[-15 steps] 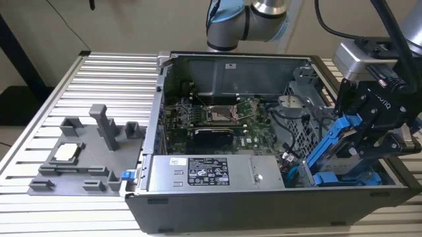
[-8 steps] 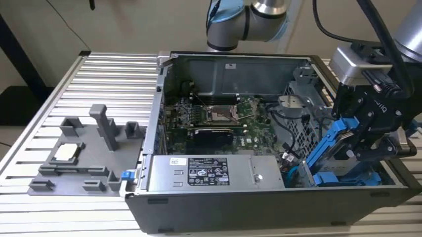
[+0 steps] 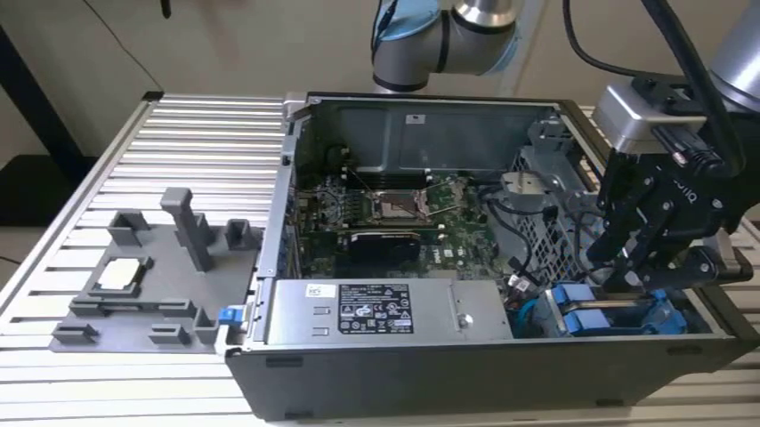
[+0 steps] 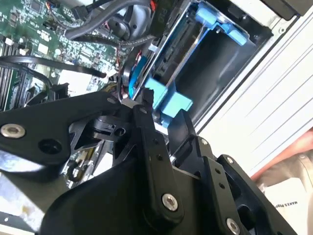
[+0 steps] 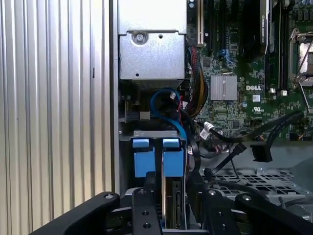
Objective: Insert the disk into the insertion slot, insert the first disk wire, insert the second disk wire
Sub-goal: 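Insert the disk into the insertion slot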
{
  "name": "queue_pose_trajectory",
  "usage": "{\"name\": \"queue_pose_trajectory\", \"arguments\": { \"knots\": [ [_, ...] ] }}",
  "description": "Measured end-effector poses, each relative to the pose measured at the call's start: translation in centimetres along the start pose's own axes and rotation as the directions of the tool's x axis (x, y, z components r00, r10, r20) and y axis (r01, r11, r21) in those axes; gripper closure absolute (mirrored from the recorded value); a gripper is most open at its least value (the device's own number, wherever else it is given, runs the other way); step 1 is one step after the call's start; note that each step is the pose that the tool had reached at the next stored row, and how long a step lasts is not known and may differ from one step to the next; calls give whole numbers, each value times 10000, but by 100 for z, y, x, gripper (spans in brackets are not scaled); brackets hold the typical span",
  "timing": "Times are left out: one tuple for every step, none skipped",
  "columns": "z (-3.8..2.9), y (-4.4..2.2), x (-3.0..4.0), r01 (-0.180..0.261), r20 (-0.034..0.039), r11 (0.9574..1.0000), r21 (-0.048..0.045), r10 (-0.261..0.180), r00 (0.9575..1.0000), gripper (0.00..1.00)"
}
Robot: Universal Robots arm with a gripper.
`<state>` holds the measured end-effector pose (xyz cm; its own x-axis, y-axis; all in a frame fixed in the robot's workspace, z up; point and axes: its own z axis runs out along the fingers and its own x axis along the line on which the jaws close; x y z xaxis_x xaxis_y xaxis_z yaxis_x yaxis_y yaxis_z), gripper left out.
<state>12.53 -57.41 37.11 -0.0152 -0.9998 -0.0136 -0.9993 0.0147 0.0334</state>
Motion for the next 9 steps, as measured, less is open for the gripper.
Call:
{"name": "queue_pose_trajectory", "arguments": {
  "knots": [
    [-3,0,0,0,0,10000,0,0,10000,59],
    [-14,1,0,-1,-8,10000,-1,1,10000,59],
    [-34,1,0,-1,-18,10000,-1,1,10000,59],
    [-63,2,-1,-2,-29,10000,-2,2,10000,59],
    [-93,3,-1,-2,-34,10000,-2,2,10000,59],
    [-117,4,-2,-2,-35,10000,-3,2,10000,59],
    [-134,5,-3,-1,-35,10000,-2,1,10000,59],
    [-137,4,-2,0,-2,10000,-1,0,10000,59],
    [-138,4,-2,8,162,10000,7,-8,9999,59]
  ]
}}
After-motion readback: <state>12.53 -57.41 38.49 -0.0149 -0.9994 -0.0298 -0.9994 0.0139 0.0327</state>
